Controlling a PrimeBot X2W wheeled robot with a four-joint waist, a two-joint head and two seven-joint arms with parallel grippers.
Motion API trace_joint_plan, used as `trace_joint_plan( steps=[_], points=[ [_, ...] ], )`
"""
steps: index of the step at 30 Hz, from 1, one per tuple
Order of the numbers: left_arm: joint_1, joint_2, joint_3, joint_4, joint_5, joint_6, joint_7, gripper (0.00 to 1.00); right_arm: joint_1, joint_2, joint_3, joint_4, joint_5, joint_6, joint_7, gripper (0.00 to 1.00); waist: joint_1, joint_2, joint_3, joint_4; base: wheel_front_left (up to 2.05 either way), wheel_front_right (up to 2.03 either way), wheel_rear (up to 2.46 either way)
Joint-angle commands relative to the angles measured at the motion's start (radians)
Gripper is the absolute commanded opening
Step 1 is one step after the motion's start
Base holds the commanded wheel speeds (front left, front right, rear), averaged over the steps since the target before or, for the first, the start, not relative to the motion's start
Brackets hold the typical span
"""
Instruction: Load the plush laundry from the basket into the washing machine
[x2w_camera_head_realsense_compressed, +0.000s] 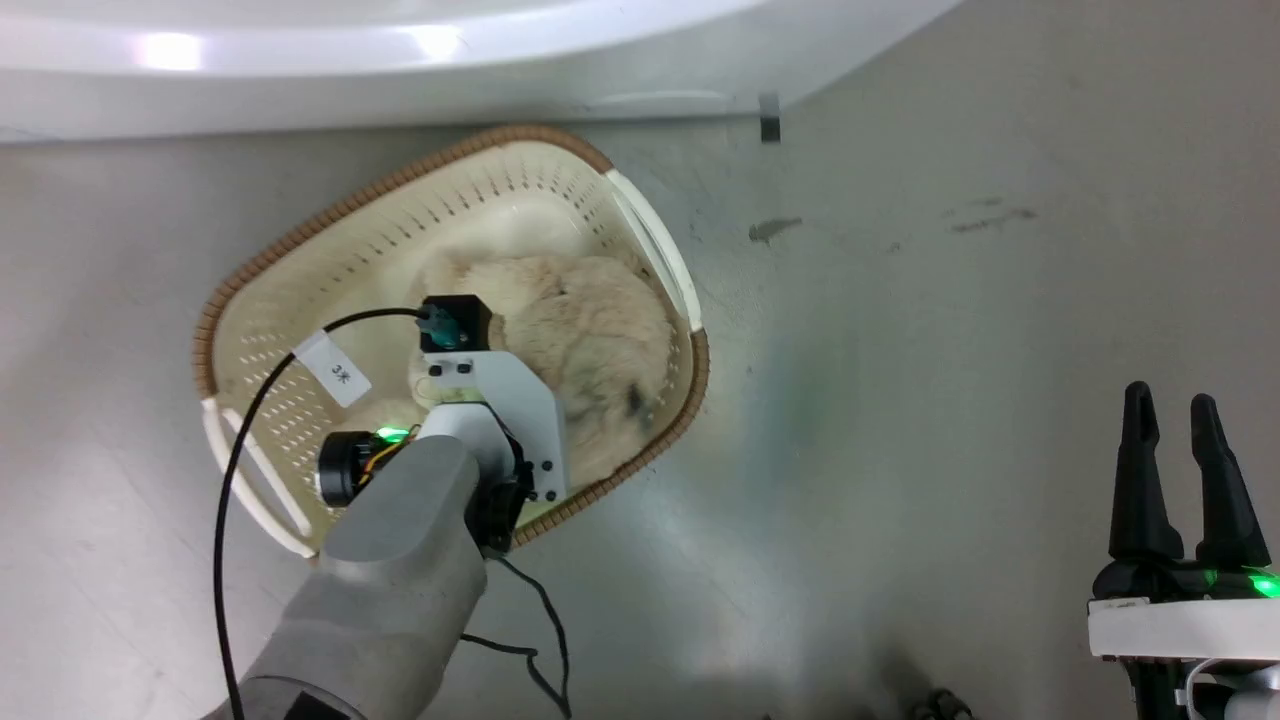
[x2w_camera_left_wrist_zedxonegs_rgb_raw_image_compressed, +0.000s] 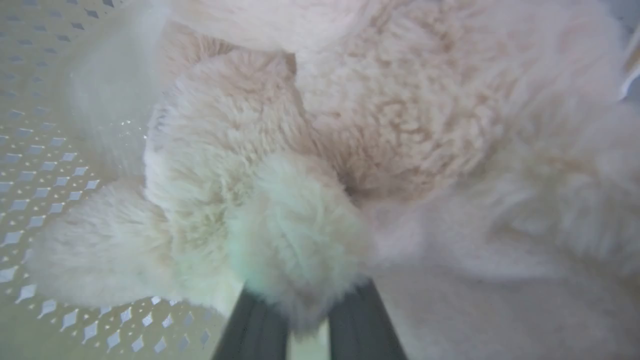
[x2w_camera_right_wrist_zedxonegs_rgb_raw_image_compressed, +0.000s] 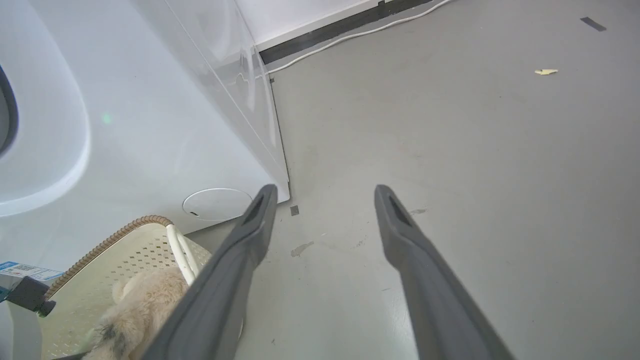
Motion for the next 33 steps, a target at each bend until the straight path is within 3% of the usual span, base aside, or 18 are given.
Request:
trace_joint_plan(
  steps=[1,18,33],
  points=[
    [0.012,-0.011,0.000,0.002,-0.006,-0.015,-0.020,0.00,-0.018,-0.002,-0.002,0.006,-0.010,0.001,-0.004,1.00,-0.0001,-0.0001,-0.043,0.022,0.00,0.00,0.00],
    [0.125,-0.040,-0.026,-0.019,-0.054,-0.081,-0.116,0.00,0.010,-0.002,0.017,0.086,-0.063,0.001,-0.004,1.00,-0.0001,-0.0001,-0.327,0.131,0.00,0.00,0.00],
    [0.279,-0.033,-0.025,-0.126,-0.090,-0.077,-0.252,0.00,0.109,-0.002,0.032,0.148,-0.077,0.001,0.005,1.00,-0.0001,-0.0001,-0.616,0.182,0.00,0.00,0.00]
  ],
)
